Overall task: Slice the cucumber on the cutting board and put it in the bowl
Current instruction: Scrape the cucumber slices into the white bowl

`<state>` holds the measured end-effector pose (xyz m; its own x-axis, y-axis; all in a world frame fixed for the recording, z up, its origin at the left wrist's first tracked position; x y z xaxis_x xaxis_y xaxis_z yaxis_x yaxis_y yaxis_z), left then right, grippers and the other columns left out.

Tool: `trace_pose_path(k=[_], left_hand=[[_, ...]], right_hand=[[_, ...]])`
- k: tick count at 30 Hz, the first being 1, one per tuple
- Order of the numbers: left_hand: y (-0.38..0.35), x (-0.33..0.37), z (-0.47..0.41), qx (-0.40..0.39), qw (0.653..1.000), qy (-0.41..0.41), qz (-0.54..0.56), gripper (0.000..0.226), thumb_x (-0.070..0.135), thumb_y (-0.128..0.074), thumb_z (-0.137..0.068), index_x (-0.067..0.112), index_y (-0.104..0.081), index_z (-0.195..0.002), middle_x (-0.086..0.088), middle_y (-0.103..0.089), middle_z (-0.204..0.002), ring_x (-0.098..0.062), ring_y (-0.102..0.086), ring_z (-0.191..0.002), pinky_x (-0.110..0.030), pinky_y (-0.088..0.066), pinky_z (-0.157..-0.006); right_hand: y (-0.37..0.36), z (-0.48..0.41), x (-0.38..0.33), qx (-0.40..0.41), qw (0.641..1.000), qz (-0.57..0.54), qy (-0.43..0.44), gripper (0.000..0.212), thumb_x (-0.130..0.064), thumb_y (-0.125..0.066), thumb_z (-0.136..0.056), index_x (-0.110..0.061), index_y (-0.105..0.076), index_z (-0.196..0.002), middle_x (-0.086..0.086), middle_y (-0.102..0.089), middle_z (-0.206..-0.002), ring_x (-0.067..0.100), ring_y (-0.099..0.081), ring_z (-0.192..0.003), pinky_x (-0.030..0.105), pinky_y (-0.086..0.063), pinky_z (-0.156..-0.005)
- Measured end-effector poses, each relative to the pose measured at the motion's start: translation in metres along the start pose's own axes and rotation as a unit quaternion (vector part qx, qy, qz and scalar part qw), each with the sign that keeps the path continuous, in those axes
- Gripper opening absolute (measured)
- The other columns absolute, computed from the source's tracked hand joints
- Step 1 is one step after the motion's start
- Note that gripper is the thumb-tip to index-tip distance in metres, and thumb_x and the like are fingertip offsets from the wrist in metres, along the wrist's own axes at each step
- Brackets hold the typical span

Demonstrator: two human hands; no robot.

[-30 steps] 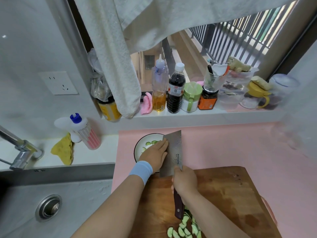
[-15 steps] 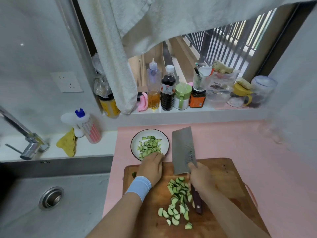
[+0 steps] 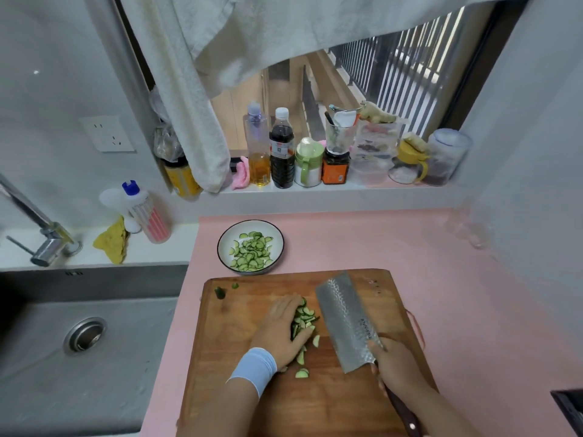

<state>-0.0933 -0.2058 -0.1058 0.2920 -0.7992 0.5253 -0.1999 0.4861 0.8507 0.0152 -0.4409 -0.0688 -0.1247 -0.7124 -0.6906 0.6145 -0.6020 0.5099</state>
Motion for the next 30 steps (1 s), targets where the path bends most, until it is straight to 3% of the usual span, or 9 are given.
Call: trace_pose_path(k=[2,5,10,18,21,26,30], left_hand=[[0.000,0.005,0.005,0.004,0.999,0.021,-0.042,0.106,0.083,-0.044,-0.074,0.029,-0.002,-0.155,0.016,0.008,-0.158,-0.007,0.010,-0.146,-0.031,-0.001,-0.121],[-0.003,0.015,0.009,-0.014,0.996,0.067,-0.049,0.121,0.088,-0.049,-0.064,0.028,0.005,-0.155,0.013,0.019,-0.159,-0.011,0.016,-0.147,-0.034,-0.008,-0.120],[-0.007,0.020,0.003,0.003,0.992,0.121,0.033,0.109,0.079,-0.052,-0.072,0.030,-0.001,-0.155,0.012,0.009,-0.162,-0.013,0.006,-0.149,-0.036,-0.018,-0.118],[-0.015,0.017,-0.002,0.024,0.986,0.137,0.094,0.103,0.068,-0.060,-0.079,0.029,-0.004,-0.156,0.009,0.005,-0.163,-0.013,0.008,-0.149,-0.035,-0.007,-0.121],[-0.013,0.013,-0.001,0.020,0.985,0.126,0.113,0.094,0.062,-0.060,-0.084,0.034,-0.005,-0.155,0.013,0.005,-0.162,-0.010,0.009,-0.148,-0.034,-0.006,-0.121],[-0.001,0.009,-0.009,0.051,0.990,0.073,0.108,0.081,0.053,-0.060,-0.088,0.033,-0.017,-0.154,0.010,-0.005,-0.161,-0.009,0.006,-0.148,-0.035,-0.009,-0.121],[0.022,0.005,-0.031,0.080,0.992,0.047,0.091,0.071,0.052,-0.058,-0.090,0.034,-0.028,-0.151,0.008,-0.011,-0.161,-0.010,0.003,-0.148,-0.032,-0.009,-0.119]], right_hand=[[0.000,0.000,0.005,-0.026,1.000,-0.017,0.001,0.033,-0.024,-0.045,-0.105,-0.004,-0.059,-0.083,0.007,-0.059,-0.059,0.022,-0.049,-0.039,0.027,-0.038,-0.041],[-0.003,0.000,0.003,-0.070,0.997,-0.037,0.005,0.031,-0.024,-0.045,-0.105,-0.006,-0.058,-0.084,0.007,-0.057,-0.059,0.022,-0.046,-0.038,0.026,-0.035,-0.041],[-0.018,-0.004,-0.003,-0.113,0.993,-0.041,0.015,0.033,-0.027,-0.044,-0.105,-0.007,-0.055,-0.081,0.005,-0.056,-0.058,0.022,-0.046,-0.039,0.025,-0.036,-0.041],[-0.038,-0.005,-0.011,-0.162,0.985,-0.054,0.016,0.033,-0.027,-0.044,-0.106,-0.007,-0.056,-0.082,0.008,-0.054,-0.058,0.022,-0.045,-0.037,0.026,-0.037,-0.041],[-0.044,-0.003,-0.016,-0.185,0.980,-0.070,0.017,0.032,-0.026,-0.045,-0.106,-0.003,-0.060,-0.089,0.009,-0.054,-0.059,0.022,-0.044,-0.036,0.025,-0.037,-0.039],[-0.043,0.001,-0.033,-0.194,0.975,-0.106,0.019,0.032,-0.024,-0.047,-0.106,-0.010,-0.058,-0.080,0.013,-0.053,-0.059,0.022,-0.042,-0.035,0.026,-0.037,-0.040],[-0.040,-0.003,-0.061,-0.184,0.974,-0.130,0.017,0.029,-0.025,-0.047,-0.107,-0.002,-0.059,-0.093,0.013,-0.054,-0.061,0.022,-0.041,-0.037,0.025,-0.036,-0.040]])
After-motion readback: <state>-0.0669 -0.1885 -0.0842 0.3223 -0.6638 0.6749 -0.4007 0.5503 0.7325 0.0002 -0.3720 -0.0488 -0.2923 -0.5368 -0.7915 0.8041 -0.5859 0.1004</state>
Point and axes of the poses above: each hand's wrist, its own z-axis away from the middle knuckle, its own y-axis out of the back of the hand, x = y × z, the point moved 1 cm from there along -z, towards the middle knuckle
